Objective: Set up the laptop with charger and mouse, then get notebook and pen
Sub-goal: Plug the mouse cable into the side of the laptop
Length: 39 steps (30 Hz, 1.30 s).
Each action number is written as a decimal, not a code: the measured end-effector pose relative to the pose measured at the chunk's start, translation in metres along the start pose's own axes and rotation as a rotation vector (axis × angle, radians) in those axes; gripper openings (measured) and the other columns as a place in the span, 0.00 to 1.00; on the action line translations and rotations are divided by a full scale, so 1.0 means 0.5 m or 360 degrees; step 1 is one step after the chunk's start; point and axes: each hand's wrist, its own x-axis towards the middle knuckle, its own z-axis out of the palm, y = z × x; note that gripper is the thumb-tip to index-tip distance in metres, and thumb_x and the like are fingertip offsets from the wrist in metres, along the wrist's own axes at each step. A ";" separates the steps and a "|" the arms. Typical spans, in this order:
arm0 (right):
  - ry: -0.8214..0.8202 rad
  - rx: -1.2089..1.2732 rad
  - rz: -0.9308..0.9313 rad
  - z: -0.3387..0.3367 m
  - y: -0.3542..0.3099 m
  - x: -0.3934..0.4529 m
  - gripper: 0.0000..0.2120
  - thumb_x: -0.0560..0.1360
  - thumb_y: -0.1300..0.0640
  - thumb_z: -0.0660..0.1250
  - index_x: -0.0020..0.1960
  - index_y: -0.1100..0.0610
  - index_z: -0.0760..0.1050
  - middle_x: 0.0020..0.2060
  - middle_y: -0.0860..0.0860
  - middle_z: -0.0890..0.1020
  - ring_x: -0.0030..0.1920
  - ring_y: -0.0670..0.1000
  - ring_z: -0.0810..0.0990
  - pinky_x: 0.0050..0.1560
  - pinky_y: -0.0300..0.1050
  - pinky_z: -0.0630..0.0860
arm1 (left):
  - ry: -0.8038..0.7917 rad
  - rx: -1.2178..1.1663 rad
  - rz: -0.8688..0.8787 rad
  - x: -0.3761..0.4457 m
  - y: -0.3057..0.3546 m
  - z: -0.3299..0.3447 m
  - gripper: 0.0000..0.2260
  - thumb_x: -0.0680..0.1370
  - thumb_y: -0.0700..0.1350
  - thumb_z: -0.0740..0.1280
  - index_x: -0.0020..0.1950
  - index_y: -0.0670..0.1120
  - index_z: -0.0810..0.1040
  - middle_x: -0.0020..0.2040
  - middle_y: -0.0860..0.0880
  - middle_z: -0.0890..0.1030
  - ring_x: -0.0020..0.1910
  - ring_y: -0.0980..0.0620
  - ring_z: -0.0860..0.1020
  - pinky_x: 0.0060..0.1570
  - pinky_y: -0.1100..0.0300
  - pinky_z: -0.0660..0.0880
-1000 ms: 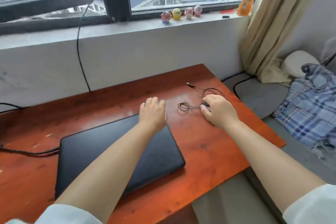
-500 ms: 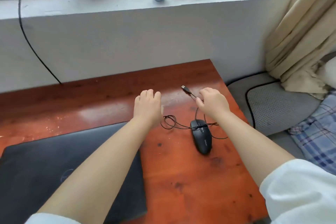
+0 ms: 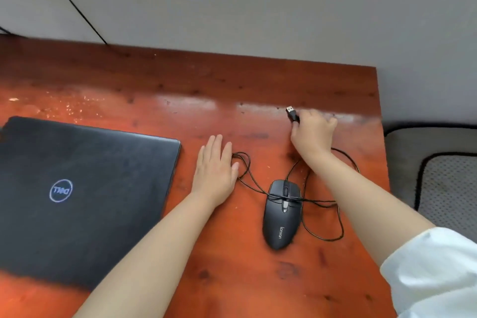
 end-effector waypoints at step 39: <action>-0.0473 0.0220 -0.0952 0.090 -0.257 -0.179 0.11 0.76 0.58 0.61 0.57 0.58 0.75 0.51 0.55 0.78 0.55 0.56 0.72 0.51 0.46 0.54 | 0.0271 -0.0035 -0.0404 -0.137 -0.242 -0.062 0.21 0.81 0.42 0.53 0.73 0.37 0.55 0.76 0.40 0.55 0.75 0.46 0.50 0.74 0.51 0.47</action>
